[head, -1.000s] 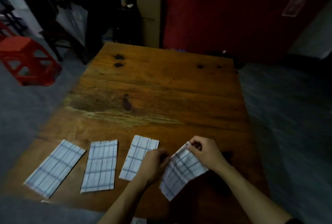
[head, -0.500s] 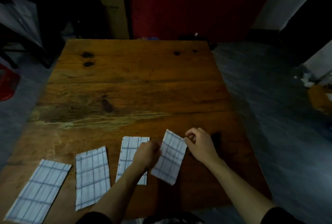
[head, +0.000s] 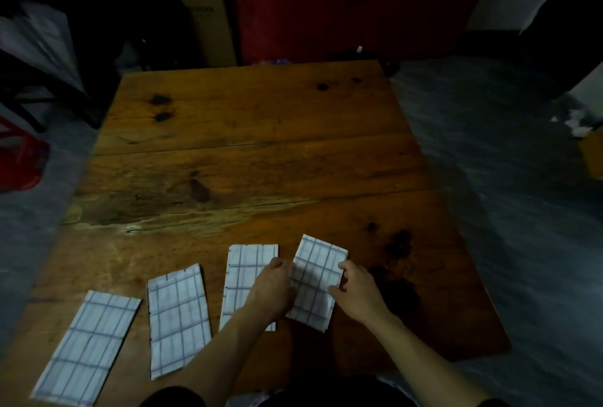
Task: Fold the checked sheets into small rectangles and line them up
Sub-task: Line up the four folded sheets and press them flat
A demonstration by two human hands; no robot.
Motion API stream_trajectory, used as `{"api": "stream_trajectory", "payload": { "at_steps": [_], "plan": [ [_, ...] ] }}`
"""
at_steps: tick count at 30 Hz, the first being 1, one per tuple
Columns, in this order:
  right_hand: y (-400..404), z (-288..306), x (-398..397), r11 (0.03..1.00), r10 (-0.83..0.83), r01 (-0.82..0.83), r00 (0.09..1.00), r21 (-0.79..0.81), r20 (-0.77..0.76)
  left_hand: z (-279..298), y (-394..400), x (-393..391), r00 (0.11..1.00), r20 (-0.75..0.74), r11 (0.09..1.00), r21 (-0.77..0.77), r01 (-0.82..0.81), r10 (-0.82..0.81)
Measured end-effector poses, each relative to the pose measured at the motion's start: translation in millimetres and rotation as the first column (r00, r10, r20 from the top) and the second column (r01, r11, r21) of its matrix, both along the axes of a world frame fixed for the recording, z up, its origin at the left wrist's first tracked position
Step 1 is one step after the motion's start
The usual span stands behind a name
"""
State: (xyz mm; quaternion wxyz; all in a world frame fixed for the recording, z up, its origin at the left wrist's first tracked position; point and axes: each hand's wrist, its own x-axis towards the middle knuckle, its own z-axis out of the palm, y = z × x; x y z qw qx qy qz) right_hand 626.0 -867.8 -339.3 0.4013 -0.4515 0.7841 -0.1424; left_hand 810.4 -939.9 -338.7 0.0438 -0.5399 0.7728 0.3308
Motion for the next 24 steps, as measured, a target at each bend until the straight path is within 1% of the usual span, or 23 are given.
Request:
{"api": "stream_trajectory", "payload": {
  "at_steps": [5,9,14,17,21,24],
  "plan": [
    [-6.8,-2.0,11.5,0.997,-0.075,0.075,0.996,-0.007,0.039,-0.4,5.3,-7.8,0.997,0.022,0.997,0.042,-0.071,0.070],
    [-14.3,-2.7,11.9,0.996,-0.084,0.084,0.996,-0.013,0.032,1.0,12.2,-7.1,0.998,0.011,0.997,0.054,-0.062,0.062],
    [-19.0,-2.1,7.1,0.999,-0.024,0.024,1.000,-0.034,-0.016,0.6,31.6,-5.9,1.000,-0.022,0.995,0.097,-0.011,0.013],
    [-15.7,-1.9,6.9,1.000,-0.003,0.001,0.997,-0.028,-0.072,-0.7,36.6,-6.5,0.999,-0.032,0.997,0.080,0.009,-0.006],
    [-9.1,-1.6,9.1,1.000,0.023,-0.025,0.985,-0.015,-0.169,0.7,32.1,-6.5,0.999,-0.018,0.999,0.042,-0.029,0.030],
    [-6.6,0.0,9.7,1.000,0.018,-0.020,0.985,-0.013,-0.172,-0.3,28.8,-6.5,0.995,-0.046,0.996,0.038,-0.083,0.084]
  ]
}}
